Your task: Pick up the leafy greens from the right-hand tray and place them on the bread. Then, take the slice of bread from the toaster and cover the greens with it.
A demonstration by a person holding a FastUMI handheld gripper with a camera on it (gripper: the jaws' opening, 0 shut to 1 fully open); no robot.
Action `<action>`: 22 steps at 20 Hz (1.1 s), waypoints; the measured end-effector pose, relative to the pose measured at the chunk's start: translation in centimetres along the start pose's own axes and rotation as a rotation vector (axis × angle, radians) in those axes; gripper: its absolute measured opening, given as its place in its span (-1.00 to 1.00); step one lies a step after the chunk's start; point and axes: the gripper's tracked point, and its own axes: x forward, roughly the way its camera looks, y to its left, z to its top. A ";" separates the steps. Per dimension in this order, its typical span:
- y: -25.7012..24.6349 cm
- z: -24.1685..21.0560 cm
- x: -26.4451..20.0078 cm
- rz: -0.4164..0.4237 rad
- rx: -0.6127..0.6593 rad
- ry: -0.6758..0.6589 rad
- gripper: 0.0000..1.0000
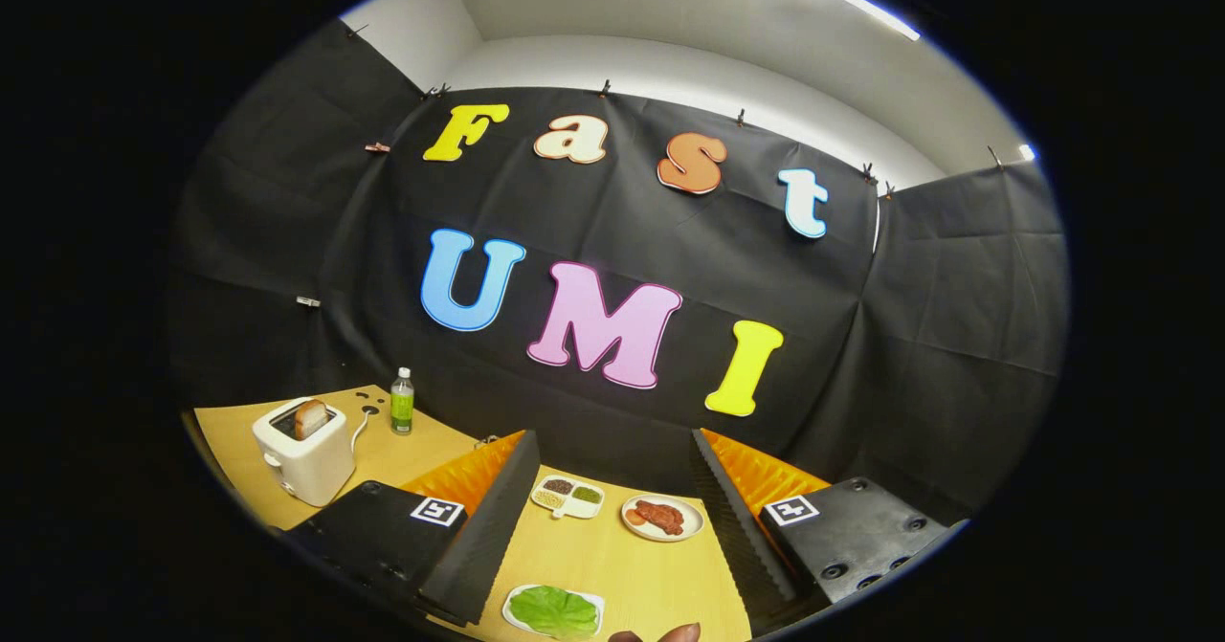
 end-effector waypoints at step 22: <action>3.9 -30.6 -1.5 0.373 0.019 0.674 0.79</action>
